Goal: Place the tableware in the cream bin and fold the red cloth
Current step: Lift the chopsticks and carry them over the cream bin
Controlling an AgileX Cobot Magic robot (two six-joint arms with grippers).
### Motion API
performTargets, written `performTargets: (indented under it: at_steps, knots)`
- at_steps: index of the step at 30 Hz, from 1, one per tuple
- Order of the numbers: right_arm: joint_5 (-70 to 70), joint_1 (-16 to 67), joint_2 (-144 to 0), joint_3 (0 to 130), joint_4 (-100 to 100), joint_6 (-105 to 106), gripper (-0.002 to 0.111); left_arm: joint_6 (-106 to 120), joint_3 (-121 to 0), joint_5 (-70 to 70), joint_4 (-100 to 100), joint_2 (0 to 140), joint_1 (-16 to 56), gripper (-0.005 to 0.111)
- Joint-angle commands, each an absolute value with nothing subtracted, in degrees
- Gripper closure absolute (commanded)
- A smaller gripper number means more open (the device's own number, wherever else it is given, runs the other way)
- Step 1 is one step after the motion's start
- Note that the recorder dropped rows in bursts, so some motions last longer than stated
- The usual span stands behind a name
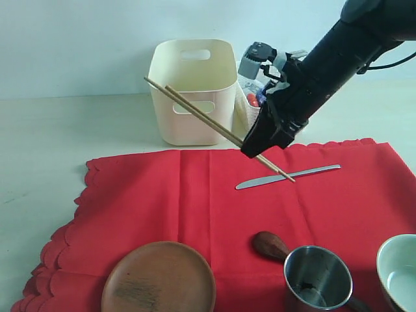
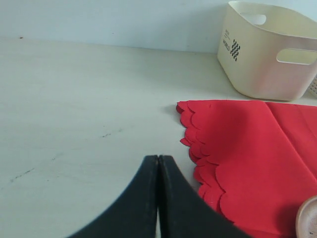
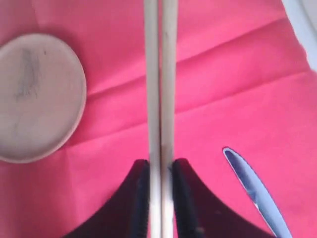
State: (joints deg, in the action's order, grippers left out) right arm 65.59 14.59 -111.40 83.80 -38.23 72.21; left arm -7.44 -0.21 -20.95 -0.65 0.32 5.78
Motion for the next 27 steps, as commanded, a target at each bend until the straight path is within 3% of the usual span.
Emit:
performTargets:
  at_steps: [1, 22, 27]
  knots:
    - [64.40, 14.70, -110.69, 83.74, -44.83, 72.85, 0.108, -7.54, 0.00, -20.52, -0.75, 0.00, 5.62, 0.107]
    - [55.37, 14.70, -110.87, 83.74, -72.79, 73.60, 0.108, -7.54, 0.00, -20.52, -0.75, 0.00, 5.62, 0.107]
    - [47.01, 14.70, -110.87, 83.74, -77.08, 73.85, 0.108, -7.54, 0.00, -20.52, -0.75, 0.00, 5.62, 0.107]
